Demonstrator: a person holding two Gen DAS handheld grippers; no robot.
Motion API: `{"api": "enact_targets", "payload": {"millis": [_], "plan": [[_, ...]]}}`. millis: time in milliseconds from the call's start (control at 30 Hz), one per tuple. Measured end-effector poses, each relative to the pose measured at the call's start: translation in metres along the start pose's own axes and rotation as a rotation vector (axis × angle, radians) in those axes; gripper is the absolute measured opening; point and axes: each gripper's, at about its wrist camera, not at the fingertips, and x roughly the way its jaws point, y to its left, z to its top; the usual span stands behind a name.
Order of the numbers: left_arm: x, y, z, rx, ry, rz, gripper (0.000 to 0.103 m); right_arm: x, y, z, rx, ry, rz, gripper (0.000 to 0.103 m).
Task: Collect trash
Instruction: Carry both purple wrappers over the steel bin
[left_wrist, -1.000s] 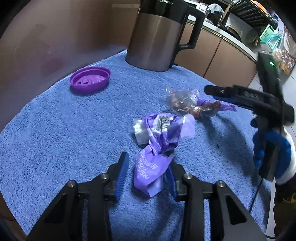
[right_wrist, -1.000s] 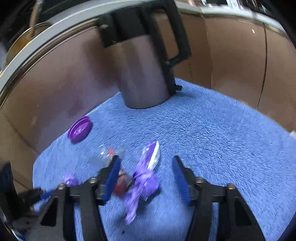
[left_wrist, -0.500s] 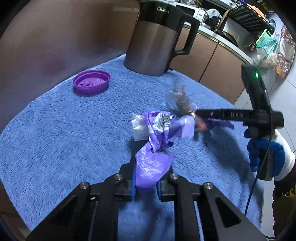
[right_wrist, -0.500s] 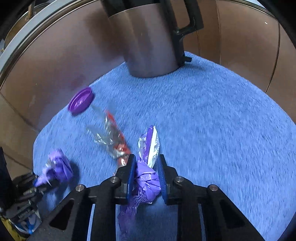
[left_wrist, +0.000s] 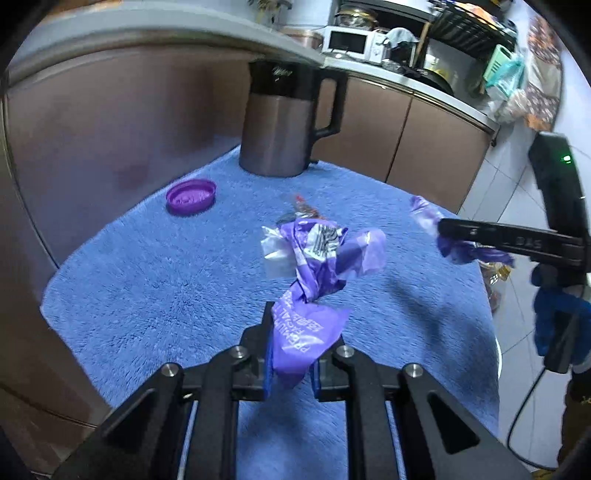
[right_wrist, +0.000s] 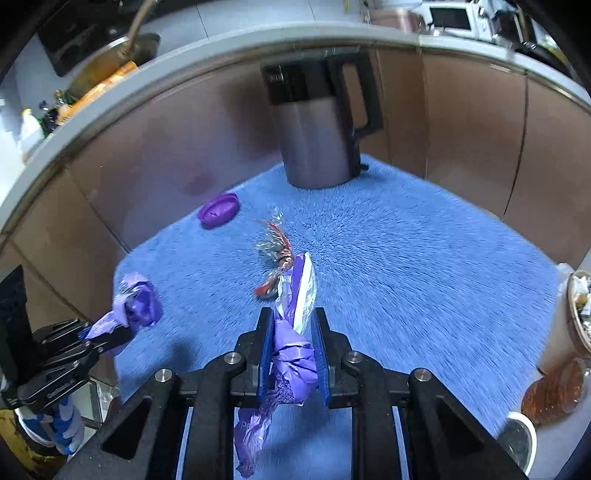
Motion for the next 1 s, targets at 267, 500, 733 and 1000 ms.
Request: {"api": "enact_targets", "payload": {"millis": [267,500,733,1000], "plan": [[-0.038,-0.074,-0.002,0.168,-0.082,0.032,0.014,-0.095,-0.015,-0.040,0.040,-0.121,-0.048,0.019],[-0.039,-0.161,0.000,0.318,-0.092,-0.044,0.014,-0.146,-0.058,-0.079,0.130,-0.179,-0.136,0.019],[-0.009,-0.246,-0.001,0.455,-0.045,-0.141,0.014,-0.173,-0.114,-0.120,0.248,-0.196,-0.206,0.019],[0.044,-0.325,-0.020,0.564,0.080,-0.245,0.014,-0.176,-0.180,-0.170,0.393,-0.169,-0.257,0.019]]}}
